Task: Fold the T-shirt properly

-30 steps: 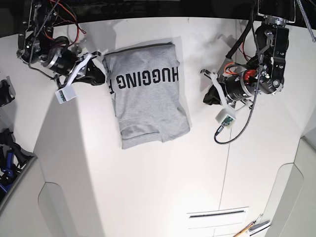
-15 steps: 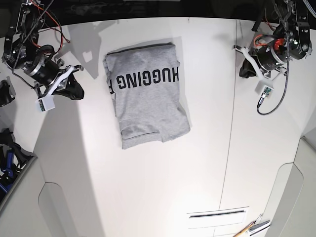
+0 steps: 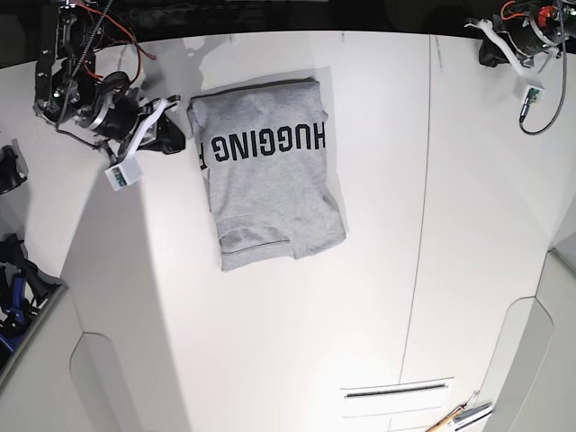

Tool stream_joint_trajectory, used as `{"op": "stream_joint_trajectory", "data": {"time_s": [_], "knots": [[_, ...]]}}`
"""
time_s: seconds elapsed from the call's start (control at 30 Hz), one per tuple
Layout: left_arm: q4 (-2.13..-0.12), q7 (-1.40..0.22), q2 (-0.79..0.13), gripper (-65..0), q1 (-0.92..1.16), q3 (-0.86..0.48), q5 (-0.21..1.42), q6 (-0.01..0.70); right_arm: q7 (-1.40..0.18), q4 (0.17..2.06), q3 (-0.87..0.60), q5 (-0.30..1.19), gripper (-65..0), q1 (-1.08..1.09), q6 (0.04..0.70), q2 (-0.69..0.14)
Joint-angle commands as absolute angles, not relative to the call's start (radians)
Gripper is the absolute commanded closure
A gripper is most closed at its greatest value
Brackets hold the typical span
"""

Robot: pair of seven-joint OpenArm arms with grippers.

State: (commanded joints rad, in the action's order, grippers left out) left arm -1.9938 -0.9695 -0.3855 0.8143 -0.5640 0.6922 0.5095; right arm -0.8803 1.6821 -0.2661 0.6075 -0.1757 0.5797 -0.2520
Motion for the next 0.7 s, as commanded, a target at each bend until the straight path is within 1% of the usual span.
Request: {"op": "stream_joint_trajectory", "data": {"time_s": [0.1,0.17,0.23,0.3,0.37,0.47,0.57,0.7], "knots": [[-2.075,-0.97,-0.342,0.0,0.897,-0.603,0.692,0.509,-0.996,1.752,-0.379,0.735,0.0,-0.182,0.58,-0.272],[-2.105,-0.97,-0.297,0.0,0.951,-0.61,0.685,0.51,-1.046,1.787,-0.434,0.845,0.0,-0.207,0.58,-0.324],[-2.108,-0.969,-0.253,0.0,0.997,-0.61,0.648,0.523,-1.052,1.823,-0.477,0.862,0.0,-0.255,0.583,-0.39],[-2.108,-0.968,-0.237,0.0,1.031,-0.61,0.601,0.547,-1.053,1.833,-0.52,0.885,0.0,-0.306,0.583,-0.454],[-2.108,-0.968,-0.236,0.0,1.055,-0.61,0.576,0.542,-1.061,1.833,-0.567,0.9,0.0,-0.364,0.583,-0.499],[-2.108,-0.973,-0.247,0.0,1.109,-0.609,0.576,0.541,-1.101,1.833,-0.607,0.928,0.0,-0.478,0.583,-0.542],[-2.106,-0.961,-0.308,0.0,1.159,-0.607,0.583,0.483,-1.108,1.833,-0.607,0.928,0.0,-0.601,0.584,-0.568],[-2.067,-0.961,-0.333,0.0,1.201,-0.607,0.584,0.461,-1.145,1.833,-0.606,0.928,0.0,-0.727,0.583,-0.588]]}}
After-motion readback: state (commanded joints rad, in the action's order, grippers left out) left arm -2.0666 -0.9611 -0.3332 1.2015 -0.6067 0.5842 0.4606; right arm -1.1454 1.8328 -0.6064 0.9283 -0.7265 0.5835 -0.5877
